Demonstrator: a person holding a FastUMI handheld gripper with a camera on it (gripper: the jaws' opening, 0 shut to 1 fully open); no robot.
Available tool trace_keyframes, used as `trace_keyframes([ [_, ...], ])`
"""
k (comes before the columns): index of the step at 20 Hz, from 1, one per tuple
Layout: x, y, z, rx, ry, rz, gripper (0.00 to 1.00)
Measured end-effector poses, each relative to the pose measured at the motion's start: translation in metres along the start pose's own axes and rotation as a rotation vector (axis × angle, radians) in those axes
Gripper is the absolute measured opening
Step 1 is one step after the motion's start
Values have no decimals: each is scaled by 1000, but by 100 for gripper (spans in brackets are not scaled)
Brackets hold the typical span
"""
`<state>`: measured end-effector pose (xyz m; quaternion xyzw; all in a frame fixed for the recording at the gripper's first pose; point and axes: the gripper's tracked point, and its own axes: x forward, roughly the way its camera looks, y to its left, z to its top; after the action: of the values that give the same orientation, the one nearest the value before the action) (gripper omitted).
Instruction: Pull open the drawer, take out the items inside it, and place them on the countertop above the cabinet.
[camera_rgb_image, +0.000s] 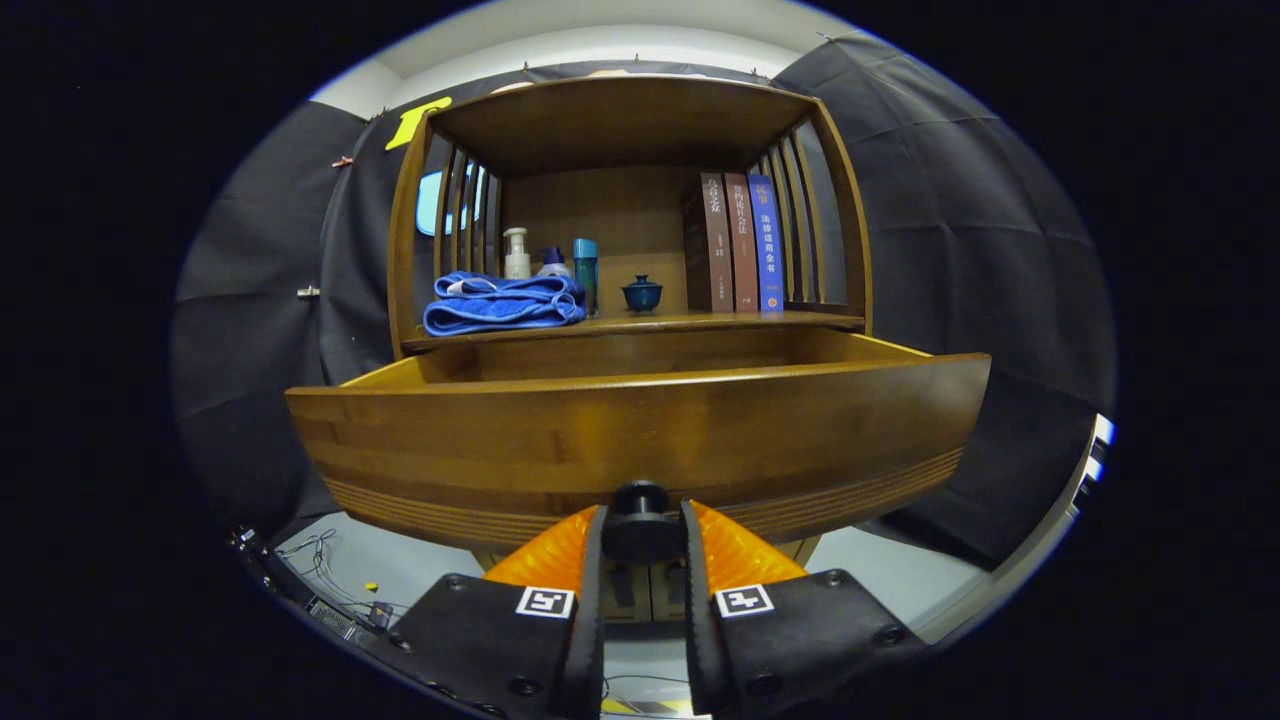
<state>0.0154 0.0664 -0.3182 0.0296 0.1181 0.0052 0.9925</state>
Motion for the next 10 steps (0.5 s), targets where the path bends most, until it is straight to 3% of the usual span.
trace_keyframes([
  [4, 0, -1, -1, 1, 9, -6, 37],
  [7, -6, 11, 6, 8, 31, 36, 51],
  [10, -19, 17, 21, 33, 32, 44, 100],
])
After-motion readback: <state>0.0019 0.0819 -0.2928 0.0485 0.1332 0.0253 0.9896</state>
